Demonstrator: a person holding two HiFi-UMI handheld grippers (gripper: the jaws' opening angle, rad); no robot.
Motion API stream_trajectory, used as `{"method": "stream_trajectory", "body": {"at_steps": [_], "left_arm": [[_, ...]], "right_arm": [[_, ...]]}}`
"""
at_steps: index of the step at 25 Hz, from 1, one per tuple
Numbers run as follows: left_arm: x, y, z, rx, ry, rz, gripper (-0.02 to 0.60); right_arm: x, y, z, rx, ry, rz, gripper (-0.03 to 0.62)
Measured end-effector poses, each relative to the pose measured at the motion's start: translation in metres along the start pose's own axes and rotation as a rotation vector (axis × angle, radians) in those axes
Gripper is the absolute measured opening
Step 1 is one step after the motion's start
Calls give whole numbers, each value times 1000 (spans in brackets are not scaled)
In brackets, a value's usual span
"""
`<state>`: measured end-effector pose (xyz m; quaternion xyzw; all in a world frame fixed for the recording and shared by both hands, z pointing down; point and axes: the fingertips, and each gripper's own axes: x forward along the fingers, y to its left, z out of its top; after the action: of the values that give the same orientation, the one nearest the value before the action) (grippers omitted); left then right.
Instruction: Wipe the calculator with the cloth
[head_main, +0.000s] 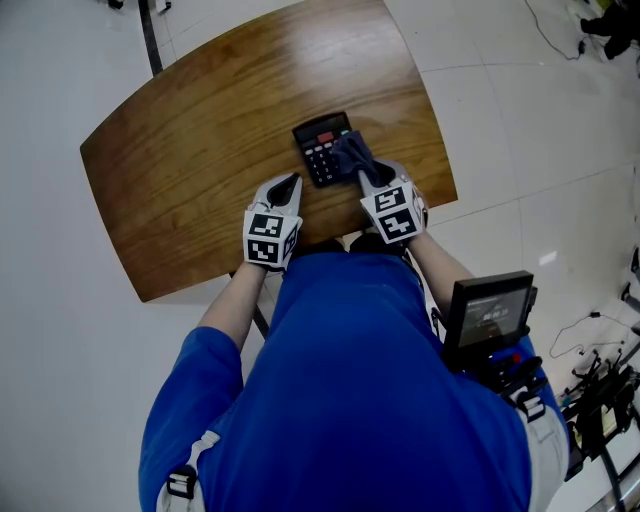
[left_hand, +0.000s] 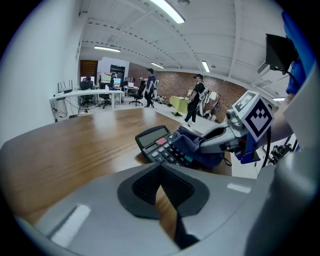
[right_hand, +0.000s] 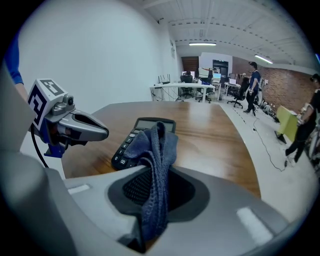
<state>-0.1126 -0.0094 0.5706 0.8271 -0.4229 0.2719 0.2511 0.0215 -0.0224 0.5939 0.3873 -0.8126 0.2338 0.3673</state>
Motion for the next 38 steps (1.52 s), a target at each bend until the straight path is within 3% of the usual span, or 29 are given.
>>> {"method": "stream_trajectory", "body": {"at_steps": [25, 33, 38], "left_arm": [[0, 3, 10, 0, -36, -17, 6], [3, 7, 30, 6, -110, 3, 6], [-13, 23, 50, -7, -180, 70, 6]], "right_arm": [[-5, -15, -1, 25, 33, -25, 71], [-12, -19, 29, 11, -29, -49, 71], [-14, -4, 64, -51, -93, -34, 71]]}}
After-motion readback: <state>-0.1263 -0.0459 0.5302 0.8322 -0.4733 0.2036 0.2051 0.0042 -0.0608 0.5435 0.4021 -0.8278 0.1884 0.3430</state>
